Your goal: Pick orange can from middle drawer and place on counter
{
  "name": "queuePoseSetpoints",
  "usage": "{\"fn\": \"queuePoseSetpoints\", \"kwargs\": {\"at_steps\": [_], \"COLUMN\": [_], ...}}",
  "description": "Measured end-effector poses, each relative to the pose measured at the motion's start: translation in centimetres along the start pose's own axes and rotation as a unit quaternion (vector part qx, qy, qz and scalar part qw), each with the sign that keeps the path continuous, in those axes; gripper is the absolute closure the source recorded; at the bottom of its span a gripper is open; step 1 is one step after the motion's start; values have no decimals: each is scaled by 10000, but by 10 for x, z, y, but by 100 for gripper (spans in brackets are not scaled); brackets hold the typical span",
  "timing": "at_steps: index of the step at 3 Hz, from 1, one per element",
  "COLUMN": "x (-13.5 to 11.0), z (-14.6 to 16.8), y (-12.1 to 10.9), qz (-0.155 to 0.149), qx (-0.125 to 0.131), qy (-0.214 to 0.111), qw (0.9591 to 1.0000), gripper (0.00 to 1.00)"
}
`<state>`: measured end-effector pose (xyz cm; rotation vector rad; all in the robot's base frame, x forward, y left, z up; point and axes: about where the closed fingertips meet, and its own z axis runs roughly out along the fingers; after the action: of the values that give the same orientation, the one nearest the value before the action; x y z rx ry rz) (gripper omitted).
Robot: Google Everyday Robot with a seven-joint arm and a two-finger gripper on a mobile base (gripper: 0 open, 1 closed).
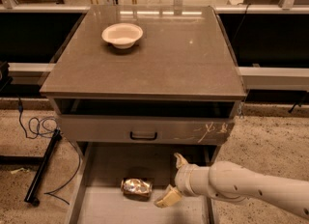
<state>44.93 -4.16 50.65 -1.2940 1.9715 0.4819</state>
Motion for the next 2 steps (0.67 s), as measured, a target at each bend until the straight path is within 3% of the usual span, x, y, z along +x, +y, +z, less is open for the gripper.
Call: {"fn": "queuePoseSetpoints", "kwargs": {"at_steps": [1,2], "x": [11,35], "z": [23,62], "y": [13,40], "qz": [15,116], "qx": [-344,-927], "qy": [105,262], "qw": [9994,9953], "gripper": [0,0]}}
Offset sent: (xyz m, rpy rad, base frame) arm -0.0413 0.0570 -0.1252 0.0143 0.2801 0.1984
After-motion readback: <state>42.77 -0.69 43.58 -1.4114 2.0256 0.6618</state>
